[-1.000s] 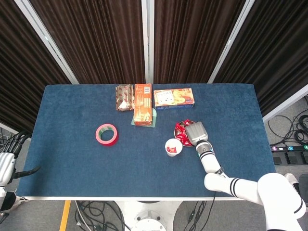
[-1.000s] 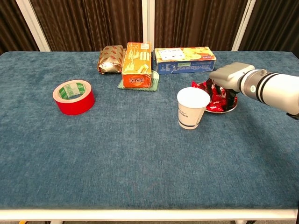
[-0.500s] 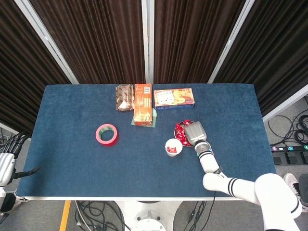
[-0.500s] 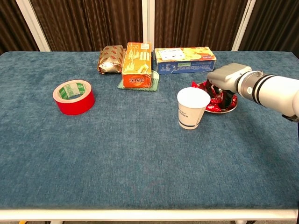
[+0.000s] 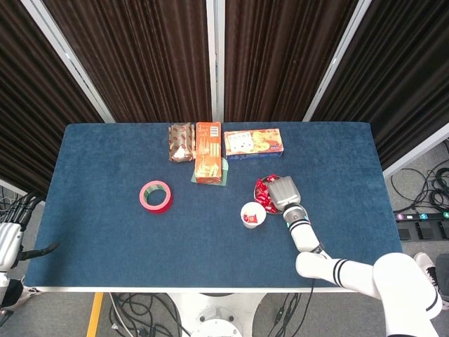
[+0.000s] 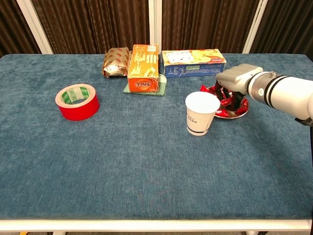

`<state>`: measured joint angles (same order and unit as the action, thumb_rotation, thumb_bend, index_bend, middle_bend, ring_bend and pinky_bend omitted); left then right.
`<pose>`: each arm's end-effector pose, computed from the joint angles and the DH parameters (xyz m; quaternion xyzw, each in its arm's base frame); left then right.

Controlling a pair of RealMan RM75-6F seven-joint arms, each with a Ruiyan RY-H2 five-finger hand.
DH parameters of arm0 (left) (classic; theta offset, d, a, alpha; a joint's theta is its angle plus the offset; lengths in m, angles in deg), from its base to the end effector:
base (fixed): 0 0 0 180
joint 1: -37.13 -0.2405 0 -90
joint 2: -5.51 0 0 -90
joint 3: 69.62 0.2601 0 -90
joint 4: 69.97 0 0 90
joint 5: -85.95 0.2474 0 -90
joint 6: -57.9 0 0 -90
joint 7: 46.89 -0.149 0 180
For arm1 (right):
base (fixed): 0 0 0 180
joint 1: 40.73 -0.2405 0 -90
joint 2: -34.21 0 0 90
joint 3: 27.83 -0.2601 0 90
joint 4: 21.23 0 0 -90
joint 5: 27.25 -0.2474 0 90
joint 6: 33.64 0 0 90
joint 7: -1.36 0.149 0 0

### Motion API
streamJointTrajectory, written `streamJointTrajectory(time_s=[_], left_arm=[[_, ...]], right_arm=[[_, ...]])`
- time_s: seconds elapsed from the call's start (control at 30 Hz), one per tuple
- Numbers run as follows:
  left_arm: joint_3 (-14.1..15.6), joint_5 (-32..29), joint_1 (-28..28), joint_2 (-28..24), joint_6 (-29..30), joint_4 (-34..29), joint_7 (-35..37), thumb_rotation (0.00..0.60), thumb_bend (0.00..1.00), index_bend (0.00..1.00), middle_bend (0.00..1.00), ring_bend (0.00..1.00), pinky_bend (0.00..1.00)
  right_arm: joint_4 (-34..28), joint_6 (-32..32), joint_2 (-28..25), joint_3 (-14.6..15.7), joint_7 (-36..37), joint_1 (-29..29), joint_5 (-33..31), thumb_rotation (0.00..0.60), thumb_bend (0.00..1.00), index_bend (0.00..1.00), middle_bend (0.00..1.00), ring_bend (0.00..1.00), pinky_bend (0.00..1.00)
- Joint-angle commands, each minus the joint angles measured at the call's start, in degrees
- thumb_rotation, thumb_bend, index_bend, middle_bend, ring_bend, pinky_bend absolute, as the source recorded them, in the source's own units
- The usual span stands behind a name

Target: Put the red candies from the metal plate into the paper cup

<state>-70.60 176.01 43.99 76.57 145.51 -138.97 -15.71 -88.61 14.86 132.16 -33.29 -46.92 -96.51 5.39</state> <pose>-0.3867 0.2005 0.1328 -0.5635 -0.4367 -0.4824 0.5090 -0.1740 -0.4103 -0.0996 0.7894 -0.3124 0.1504 0.5066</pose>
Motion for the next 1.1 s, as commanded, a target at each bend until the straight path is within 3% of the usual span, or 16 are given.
streamJointTrajectory(time_s=[0.03, 0.43, 0.77, 1.1], left_arm=[[0.03, 0.07, 0.02, -0.01, 0.02, -0.09, -0.07, 0.6, 0.12, 0.13, 0.1, 0.03, 0.1], [0.05, -0.02, 0.06, -0.4, -0.17, -0.91, -0.36, 0.6, 0.12, 0.13, 0.1, 0.03, 0.1], [-0.37, -0.19, 0.25, -0.82, 0.01, -1.76, -0.94, 0.6, 0.12, 0.13, 0.1, 0.03, 0.1], [-0.45, 0.05, -0.2, -1.65, 1.14, -3.62, -2.19, 0.6, 0.12, 0.13, 0.1, 0.03, 0.1]], right_arm=[[-0.47, 0.28, -0.4, -0.09, 0.06, 0.09, 0.2, 0.6, 0.34, 0.55, 0.53, 0.86, 0.98], [-5.95, 3.27, -3.81, -1.09, -1.19, -0.36, 1.03, 0.6, 0.34, 0.57, 0.54, 0.86, 0.99], [-19.45, 9.62, -10.4, -3.0, -6.08, -2.36, 0.95, 0.6, 0.34, 0.57, 0.55, 0.86, 0.99], [-29.46, 14.0, -12.4, -1.85, -9.2, -3.08, 1.78, 0.6, 0.34, 0.58, 0.55, 0.86, 0.99]])
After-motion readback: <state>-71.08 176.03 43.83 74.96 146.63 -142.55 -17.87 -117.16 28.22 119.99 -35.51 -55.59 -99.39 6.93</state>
